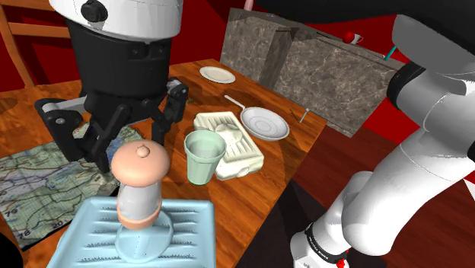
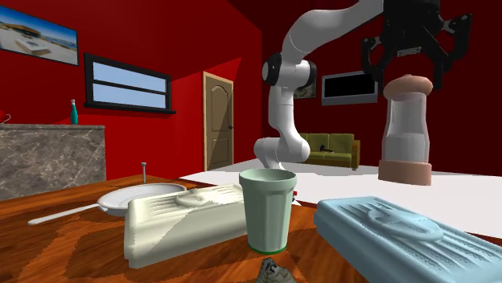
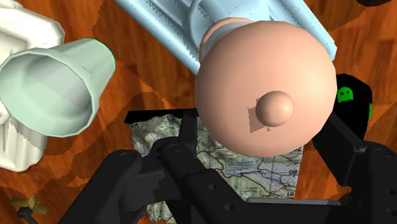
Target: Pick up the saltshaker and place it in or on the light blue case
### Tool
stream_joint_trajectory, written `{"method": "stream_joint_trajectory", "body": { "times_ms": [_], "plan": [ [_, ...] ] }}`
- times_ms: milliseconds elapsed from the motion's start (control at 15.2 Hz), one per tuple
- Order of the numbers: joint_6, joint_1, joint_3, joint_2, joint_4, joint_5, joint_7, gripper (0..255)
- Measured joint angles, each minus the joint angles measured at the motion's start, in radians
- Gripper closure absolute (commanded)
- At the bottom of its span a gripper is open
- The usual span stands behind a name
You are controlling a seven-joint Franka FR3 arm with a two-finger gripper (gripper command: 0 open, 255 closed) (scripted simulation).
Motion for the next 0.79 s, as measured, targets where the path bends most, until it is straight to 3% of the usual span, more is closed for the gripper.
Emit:
{"method": "stream_joint_trajectory", "body": {
  "times_ms": [528, 792],
  "plan": [
    [0.124, -0.010, -0.011, -0.044, -0.155, 0.032, -0.017, 255],
    [0.145, -0.011, -0.013, -0.049, -0.180, 0.035, -0.020, 255]
  ]
}}
